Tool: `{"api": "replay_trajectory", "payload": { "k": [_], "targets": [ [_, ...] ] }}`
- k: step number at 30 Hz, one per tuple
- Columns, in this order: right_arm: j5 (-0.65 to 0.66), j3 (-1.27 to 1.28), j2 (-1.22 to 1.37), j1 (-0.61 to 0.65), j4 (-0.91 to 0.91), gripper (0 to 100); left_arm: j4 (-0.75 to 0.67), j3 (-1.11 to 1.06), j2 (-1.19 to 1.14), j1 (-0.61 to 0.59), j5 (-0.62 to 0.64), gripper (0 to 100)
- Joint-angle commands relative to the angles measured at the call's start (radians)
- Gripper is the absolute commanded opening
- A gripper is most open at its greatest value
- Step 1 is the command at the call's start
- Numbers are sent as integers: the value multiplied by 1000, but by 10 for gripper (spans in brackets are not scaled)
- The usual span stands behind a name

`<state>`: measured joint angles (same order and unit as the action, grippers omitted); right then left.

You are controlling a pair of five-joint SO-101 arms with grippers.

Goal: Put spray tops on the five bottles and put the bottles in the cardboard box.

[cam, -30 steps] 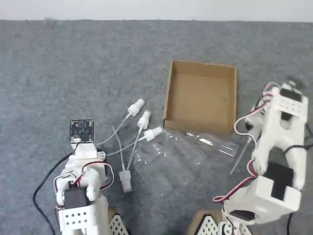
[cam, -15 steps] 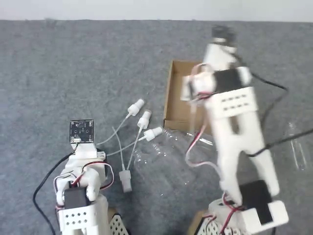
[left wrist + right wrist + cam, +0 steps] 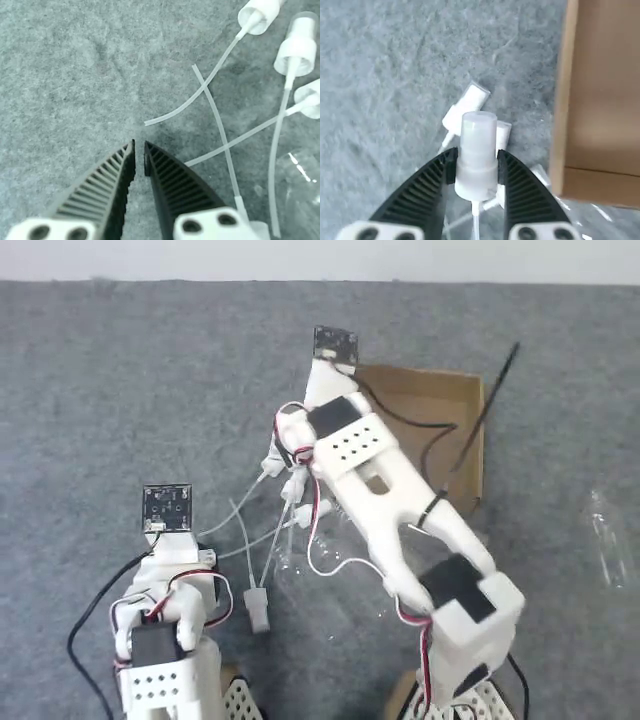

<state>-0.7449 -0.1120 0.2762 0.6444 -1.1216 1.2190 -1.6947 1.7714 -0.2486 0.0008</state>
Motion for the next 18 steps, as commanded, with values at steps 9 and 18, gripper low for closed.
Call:
{"api": "replay_trajectory", "payload": {
  "k": [9,18],
  "targets": [
    [-204,-61,131,8,73,150,0,8,12,-5,-9,23],
    [-195,-69,133,5,61,279,0,8,12,-5,-9,23]
  ]
}}
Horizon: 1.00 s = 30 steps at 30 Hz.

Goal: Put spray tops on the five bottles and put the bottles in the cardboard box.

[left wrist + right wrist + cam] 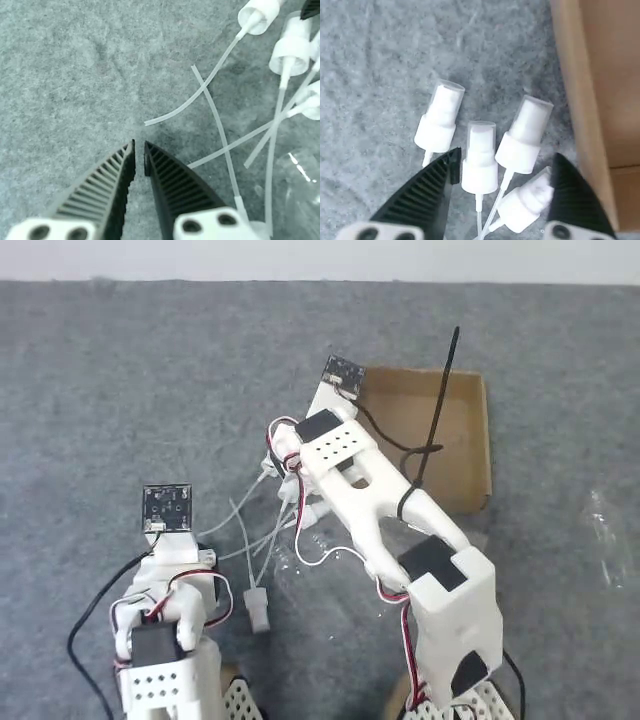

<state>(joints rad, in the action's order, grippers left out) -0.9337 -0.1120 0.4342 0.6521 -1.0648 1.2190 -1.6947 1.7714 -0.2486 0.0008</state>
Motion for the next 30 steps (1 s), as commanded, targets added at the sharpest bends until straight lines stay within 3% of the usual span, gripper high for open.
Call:
{"api": "replay_trajectory", "payload": {
  "k": [1,5,11,18,21,26,30],
  "targets": [
    [-6,-83,-25,-2,-10,284,0,8,12,-5,-9,23],
    [23,-236,-25,-4,-176,285,0,8,12,-5,-9,23],
    [287,-525,-24,-33,-423,285,0,8,12,-5,-9,23],
    [597,-766,-24,-160,-720,284,0,8,12,-5,-9,23],
    [736,-772,-38,-249,-734,263,-2,8,12,-5,-9,23],
    [1030,-707,-140,-403,-734,99,-2,8,12,-5,-8,23],
    [1211,-537,-297,-568,-734,162,-2,8,12,-5,-8,23]
  ]
}}
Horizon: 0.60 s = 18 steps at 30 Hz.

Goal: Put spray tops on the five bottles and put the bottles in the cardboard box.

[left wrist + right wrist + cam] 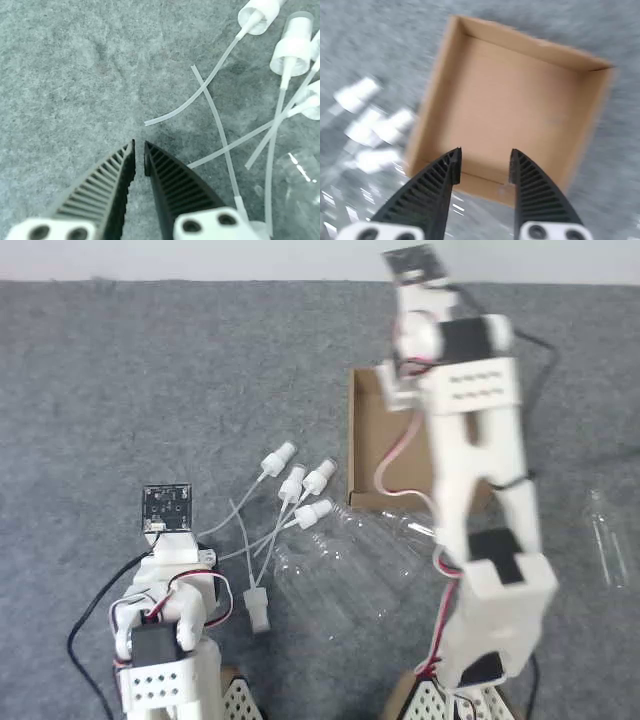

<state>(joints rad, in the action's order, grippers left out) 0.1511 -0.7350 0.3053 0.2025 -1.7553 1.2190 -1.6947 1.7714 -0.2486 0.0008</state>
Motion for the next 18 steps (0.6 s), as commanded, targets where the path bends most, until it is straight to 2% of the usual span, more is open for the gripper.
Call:
{"api": "replay_trajectory", "payload": {
  "k": [1,8,13,18],
  "targets": [
    [163,137,-206,-163,-42,184,-2,8,12,-5,-8,23],
    [523,445,-371,-506,-30,251,-2,8,12,-5,-8,23],
    [643,574,-351,-716,97,252,-2,8,12,-5,-8,23],
    [704,684,-283,-809,231,252,-2,8,12,-5,-9,23]
  ]
}}
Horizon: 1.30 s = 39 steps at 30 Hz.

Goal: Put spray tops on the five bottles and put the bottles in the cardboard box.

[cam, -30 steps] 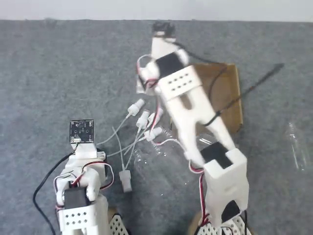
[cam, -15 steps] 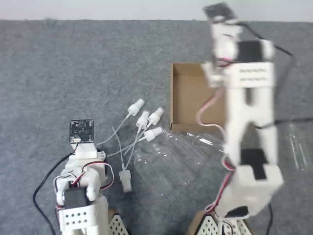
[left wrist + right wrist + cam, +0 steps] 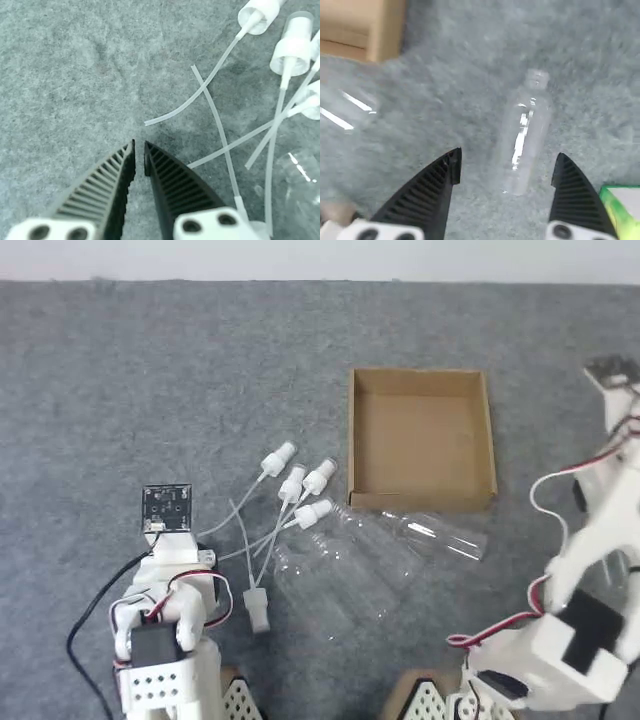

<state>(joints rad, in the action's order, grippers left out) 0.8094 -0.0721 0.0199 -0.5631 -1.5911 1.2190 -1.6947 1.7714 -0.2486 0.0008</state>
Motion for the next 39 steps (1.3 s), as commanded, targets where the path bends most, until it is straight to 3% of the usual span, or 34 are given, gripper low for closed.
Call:
{"api": "replay_trajectory", "payload": {
  "k": [1,7,23,28,32,35,39],
  "targets": [
    [57,34,13,-54,81,252,-2,8,12,-5,-9,23],
    [141,89,91,-102,188,252,-2,8,12,-5,-9,23],
    [133,110,344,-47,349,243,-2,8,12,-5,-9,23],
    [84,110,354,-30,354,108,-2,8,12,-5,-9,23],
    [14,109,340,-19,337,68,2,8,12,-5,-15,25],
    [-46,109,312,-21,292,48,-11,10,12,-6,-143,26],
    [-60,112,260,-25,228,3,-81,45,12,-86,-476,27]
  ]
}}
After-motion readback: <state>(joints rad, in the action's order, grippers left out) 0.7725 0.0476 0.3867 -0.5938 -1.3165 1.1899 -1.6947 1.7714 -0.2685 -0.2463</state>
